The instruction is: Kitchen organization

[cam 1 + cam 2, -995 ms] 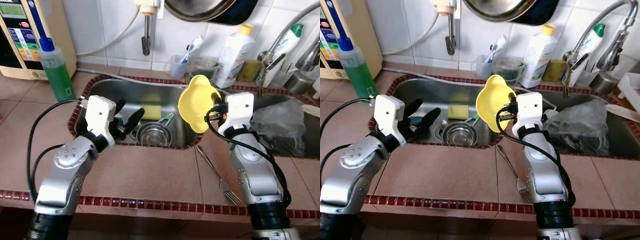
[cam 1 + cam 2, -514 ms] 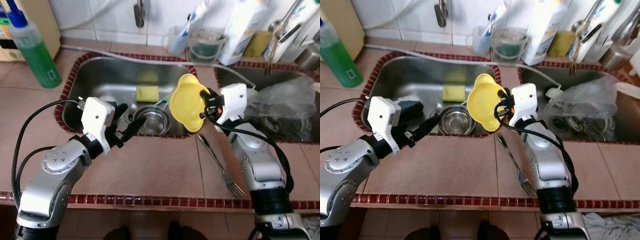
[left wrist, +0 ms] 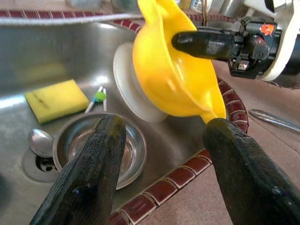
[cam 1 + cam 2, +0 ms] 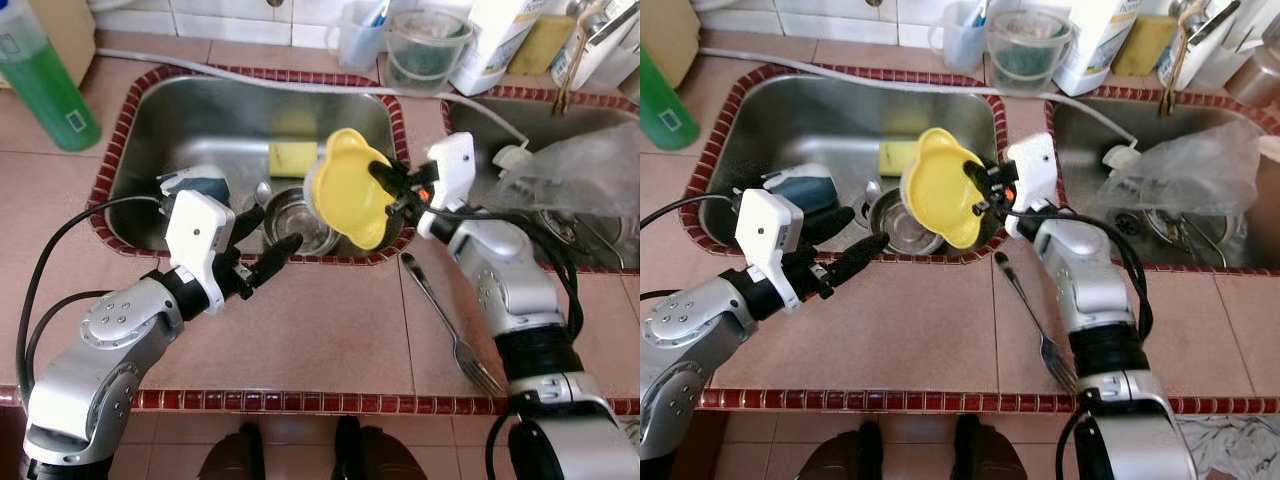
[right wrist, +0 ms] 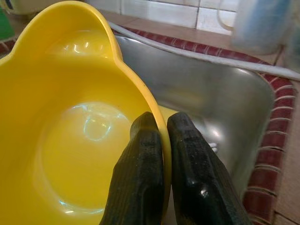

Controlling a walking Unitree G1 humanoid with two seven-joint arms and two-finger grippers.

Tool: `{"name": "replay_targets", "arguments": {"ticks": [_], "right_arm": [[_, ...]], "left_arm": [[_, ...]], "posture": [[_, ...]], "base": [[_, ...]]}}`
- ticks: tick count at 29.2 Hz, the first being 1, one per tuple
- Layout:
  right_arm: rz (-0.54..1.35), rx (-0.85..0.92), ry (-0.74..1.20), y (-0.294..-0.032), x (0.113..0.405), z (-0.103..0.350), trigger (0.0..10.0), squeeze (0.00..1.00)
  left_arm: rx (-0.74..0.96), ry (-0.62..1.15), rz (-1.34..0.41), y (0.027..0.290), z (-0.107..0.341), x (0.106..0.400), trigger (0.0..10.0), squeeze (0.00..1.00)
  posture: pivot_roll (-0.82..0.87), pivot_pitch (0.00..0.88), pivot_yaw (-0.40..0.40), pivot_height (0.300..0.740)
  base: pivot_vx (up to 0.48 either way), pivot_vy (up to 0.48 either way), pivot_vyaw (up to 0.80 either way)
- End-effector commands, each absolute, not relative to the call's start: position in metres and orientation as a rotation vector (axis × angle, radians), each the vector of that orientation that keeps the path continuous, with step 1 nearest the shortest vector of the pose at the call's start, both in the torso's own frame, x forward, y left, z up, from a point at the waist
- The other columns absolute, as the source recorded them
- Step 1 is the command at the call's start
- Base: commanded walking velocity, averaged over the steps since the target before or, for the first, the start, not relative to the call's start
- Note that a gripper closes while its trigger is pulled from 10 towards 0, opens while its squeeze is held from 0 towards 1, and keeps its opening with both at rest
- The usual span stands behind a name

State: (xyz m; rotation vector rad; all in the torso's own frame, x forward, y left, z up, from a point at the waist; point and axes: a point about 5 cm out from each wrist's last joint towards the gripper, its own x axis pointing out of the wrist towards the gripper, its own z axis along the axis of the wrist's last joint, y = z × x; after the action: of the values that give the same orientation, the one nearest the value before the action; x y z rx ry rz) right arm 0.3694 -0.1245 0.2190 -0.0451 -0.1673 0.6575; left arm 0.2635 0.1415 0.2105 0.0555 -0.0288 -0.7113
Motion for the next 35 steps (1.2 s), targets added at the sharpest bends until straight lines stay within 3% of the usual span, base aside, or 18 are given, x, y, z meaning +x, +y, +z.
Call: {"name": "replay_targets", "arguments": {"ticks": [1,21,35], "right_arm": [[0.671,-0.031,-0.166,-0.129,0.374,0.218,10.0,0.00],[0.636,0.014,-0.109,-0.125,0.405,0.221,10.0,0.00],[0.870,0.096,-0.152,-0.071,0.402,0.243,10.0,0.00]], "left_arm": [[0.059,-0.047,-0.719,0.141,0.218,0.259,10.0,0.00],[0.009,-0.123,-0.727,0.136,0.246,0.246,10.0,0.00],[-0.031,-0.130,-0.691,0.135,0.248,0.239,10.0,0.00]], "posture": [[0.08,0.330,-0.094,0.740],[0.11,0.337,-0.128,0.740],[0.12,0.346,-0.173,0.740]], "base": [[0.000,0.000,0.00],[0.000,0.000,0.00],[0.000,0.000,0.00]]}}
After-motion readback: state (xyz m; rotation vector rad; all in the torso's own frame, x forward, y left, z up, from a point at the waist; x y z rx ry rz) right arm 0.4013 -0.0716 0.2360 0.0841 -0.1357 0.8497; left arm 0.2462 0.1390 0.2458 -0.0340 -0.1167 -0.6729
